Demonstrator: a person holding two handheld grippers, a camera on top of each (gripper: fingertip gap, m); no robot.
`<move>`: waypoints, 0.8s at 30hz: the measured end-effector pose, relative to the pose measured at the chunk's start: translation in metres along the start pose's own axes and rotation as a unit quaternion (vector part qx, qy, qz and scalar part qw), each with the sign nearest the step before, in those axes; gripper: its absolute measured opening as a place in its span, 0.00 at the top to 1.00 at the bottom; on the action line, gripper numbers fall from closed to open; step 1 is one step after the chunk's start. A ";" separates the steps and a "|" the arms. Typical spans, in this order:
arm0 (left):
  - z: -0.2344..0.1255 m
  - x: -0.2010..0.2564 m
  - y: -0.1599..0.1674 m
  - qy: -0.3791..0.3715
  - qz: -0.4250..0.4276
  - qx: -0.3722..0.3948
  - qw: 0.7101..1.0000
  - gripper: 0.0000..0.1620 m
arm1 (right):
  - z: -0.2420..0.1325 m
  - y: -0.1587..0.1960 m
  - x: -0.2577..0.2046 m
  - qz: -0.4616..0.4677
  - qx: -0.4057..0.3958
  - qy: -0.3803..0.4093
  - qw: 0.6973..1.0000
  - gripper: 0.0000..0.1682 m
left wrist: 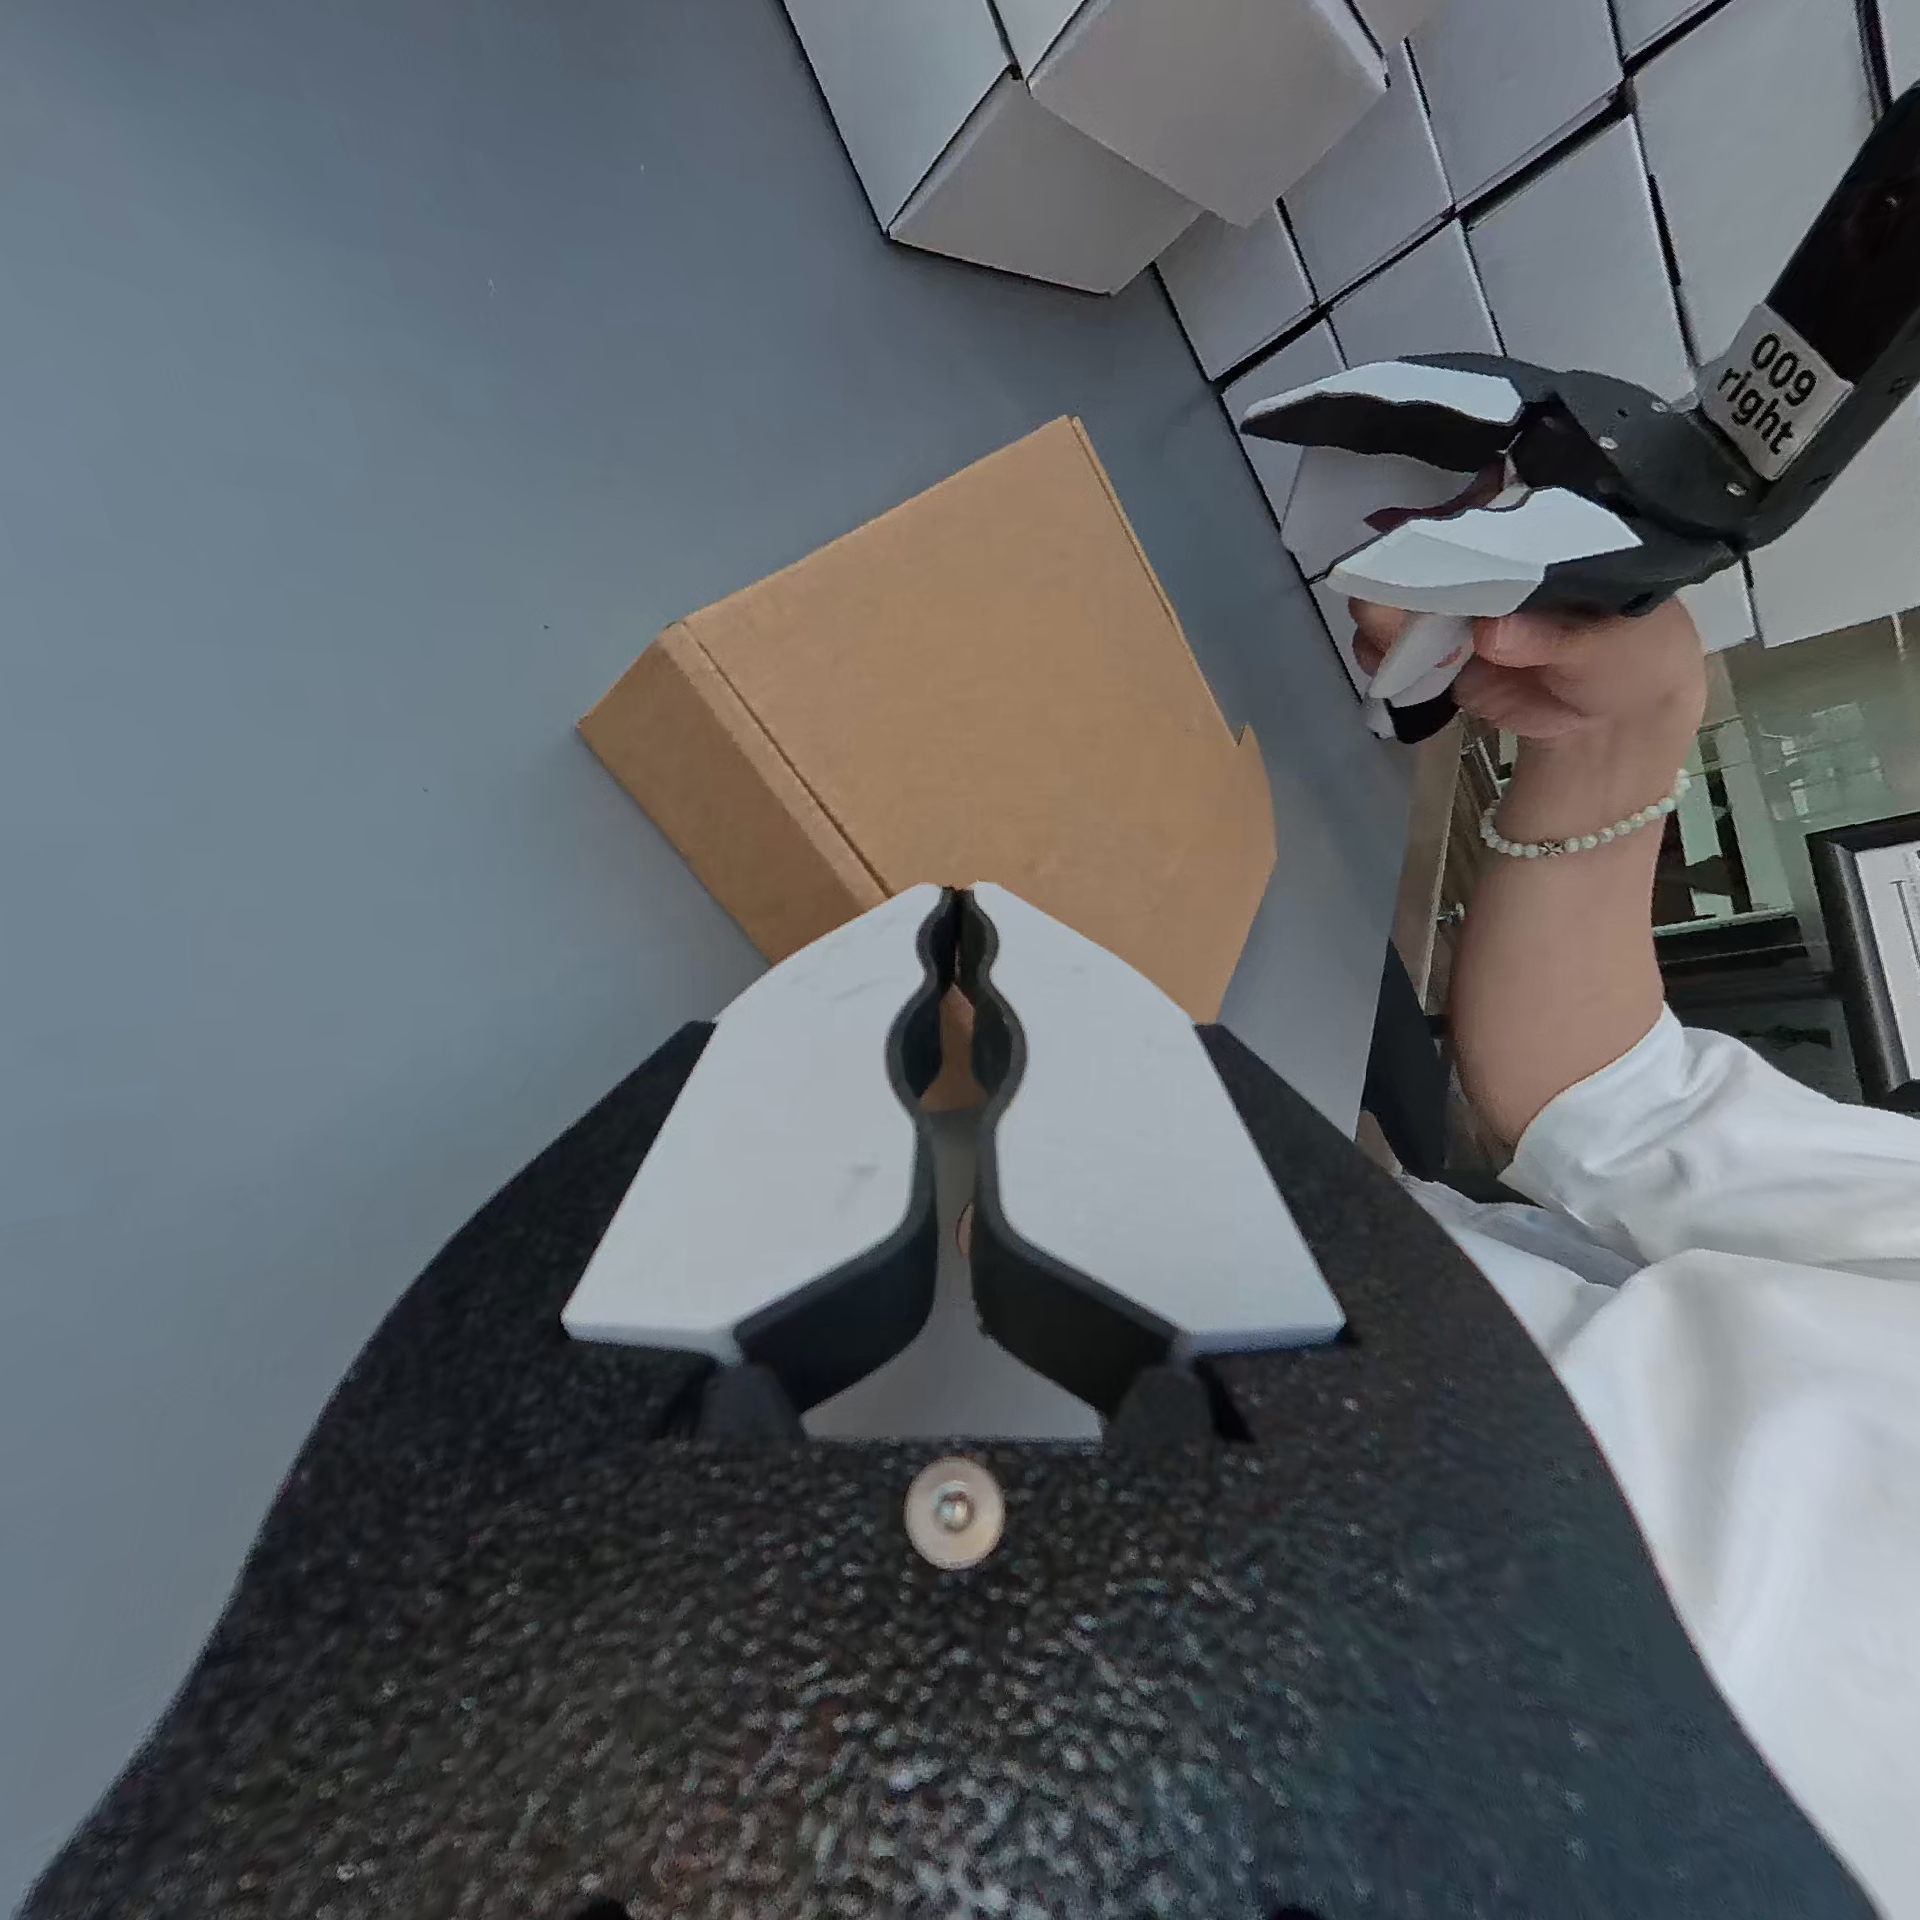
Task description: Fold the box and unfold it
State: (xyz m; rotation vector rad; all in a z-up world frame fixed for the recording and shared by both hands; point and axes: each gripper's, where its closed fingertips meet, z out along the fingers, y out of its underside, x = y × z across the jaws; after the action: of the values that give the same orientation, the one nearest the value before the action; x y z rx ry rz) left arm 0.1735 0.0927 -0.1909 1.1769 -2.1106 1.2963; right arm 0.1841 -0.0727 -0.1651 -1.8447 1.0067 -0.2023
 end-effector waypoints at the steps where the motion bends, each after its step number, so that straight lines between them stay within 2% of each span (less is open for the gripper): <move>1: 0.000 0.000 0.001 -0.003 0.007 0.002 1.000 1.00 | 0.001 0.003 0.001 0.017 -0.003 -0.009 1.000 0.62; 4: -0.002 -0.001 0.001 -0.005 0.010 0.008 1.000 1.00 | 0.007 0.006 0.000 0.101 -0.001 -0.056 0.993 0.56; 7: -0.003 -0.001 0.002 -0.003 0.013 0.012 1.000 1.00 | 0.013 0.002 -0.007 0.168 -0.003 -0.114 0.979 0.56; 17: -0.011 -0.006 0.005 -0.007 0.006 0.038 0.999 1.00 | 0.038 0.006 -0.023 0.252 -0.093 -0.209 0.940 0.56; 21: -0.012 -0.006 0.006 -0.010 0.011 0.041 0.999 1.00 | 0.049 0.000 -0.043 0.251 -0.129 -0.250 0.926 0.57; 24: -0.013 -0.006 0.007 -0.010 0.018 0.044 0.999 1.00 | 0.060 0.000 -0.049 0.253 -0.158 -0.246 0.922 0.55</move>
State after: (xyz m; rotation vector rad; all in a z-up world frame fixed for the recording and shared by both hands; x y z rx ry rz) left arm 0.1698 0.1084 -0.1923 1.1968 -2.1166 1.4138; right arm 0.1851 0.0030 -0.1817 -1.7128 1.1502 0.7406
